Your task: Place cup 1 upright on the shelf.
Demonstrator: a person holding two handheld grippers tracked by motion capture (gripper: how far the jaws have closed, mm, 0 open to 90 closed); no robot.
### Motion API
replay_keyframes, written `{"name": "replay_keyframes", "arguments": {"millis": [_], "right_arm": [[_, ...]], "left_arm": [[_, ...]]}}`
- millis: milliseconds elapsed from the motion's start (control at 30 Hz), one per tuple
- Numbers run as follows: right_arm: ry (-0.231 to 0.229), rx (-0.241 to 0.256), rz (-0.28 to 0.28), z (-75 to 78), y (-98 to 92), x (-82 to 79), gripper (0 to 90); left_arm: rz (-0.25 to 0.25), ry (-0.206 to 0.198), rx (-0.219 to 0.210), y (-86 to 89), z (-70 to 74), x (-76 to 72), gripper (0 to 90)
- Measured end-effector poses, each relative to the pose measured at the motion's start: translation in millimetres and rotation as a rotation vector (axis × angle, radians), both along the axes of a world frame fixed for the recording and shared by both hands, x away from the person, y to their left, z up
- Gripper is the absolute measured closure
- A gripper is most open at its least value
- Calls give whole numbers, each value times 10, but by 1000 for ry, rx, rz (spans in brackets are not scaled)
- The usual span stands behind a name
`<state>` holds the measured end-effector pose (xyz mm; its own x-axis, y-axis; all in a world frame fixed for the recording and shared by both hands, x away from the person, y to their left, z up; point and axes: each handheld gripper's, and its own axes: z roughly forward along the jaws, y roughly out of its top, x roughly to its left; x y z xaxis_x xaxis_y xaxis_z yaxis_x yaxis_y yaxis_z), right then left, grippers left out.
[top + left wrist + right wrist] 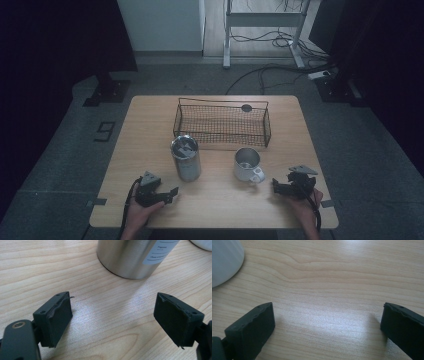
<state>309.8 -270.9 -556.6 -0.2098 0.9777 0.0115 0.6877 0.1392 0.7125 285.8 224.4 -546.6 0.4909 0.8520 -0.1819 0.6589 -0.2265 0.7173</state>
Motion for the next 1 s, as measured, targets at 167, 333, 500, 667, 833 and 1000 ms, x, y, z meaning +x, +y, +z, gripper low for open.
{"name": "replay_keyframes", "arguments": {"millis": [167, 333, 500, 667, 833, 1000], "right_arm": [[0, 1, 8, 0, -6, -3, 0], [-2, 1, 13, 0, -12, -6, 0], [-5, 1, 19, -1, -7, -12, 3], [-11, 2, 22, 1, -8, -34, 21], [-12, 3, 24, 2, -7, -37, 26], [-17, 6, 27, 4, -4, -45, 47]], "left_arm": [[1, -3, 7, -11, -1, -1, 151], [1, -4, 16, -18, 1, -3, 152], [0, -13, 56, -56, 2, -9, 153], [21, -15, 79, -103, 2, -19, 153], [23, -17, 94, -135, 1, -22, 152], [-28, -13, 38, -116, 4, -39, 145]]}}
